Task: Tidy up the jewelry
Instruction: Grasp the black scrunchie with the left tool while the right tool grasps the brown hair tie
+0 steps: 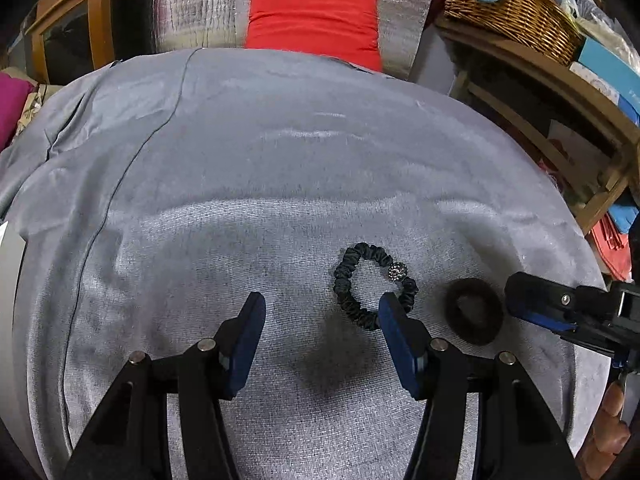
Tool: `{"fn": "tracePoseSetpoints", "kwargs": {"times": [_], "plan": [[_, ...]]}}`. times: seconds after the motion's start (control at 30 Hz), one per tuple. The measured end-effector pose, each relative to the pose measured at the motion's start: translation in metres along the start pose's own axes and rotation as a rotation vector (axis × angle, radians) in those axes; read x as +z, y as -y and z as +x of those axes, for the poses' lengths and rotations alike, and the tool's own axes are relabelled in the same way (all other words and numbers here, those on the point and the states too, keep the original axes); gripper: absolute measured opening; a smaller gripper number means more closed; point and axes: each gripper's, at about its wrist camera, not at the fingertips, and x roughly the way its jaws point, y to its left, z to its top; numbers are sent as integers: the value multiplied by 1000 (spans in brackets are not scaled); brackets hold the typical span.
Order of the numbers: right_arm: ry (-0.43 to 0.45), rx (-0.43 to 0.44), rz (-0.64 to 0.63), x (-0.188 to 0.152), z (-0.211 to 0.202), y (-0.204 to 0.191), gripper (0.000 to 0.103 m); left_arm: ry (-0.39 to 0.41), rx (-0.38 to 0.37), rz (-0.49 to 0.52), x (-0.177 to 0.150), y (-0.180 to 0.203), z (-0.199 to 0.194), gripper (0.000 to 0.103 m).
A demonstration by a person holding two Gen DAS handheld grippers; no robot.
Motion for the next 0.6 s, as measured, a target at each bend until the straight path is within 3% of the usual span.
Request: {"fn": "tracePoseSetpoints", "kwargs": {"times": [0.13,0.23,0.37,0.5,0.6], "plan": [[1,-15,21,-1,4,6,39,-16,-41,-13,2,1,6,60],[3,-22,8,-2,7,3,39,-31,-63,-8,3,3,13,46],[-12,-45,-29,-4,14,-4,37,-31,-67,7,6,6,18,43],[-20,-80,-38,-6,21,-4,13,-35,-80,10,7,5,23,24],[-21,-90,-39,-6,24,-3,11,-32,-83,28,6,7,23,11]]}}
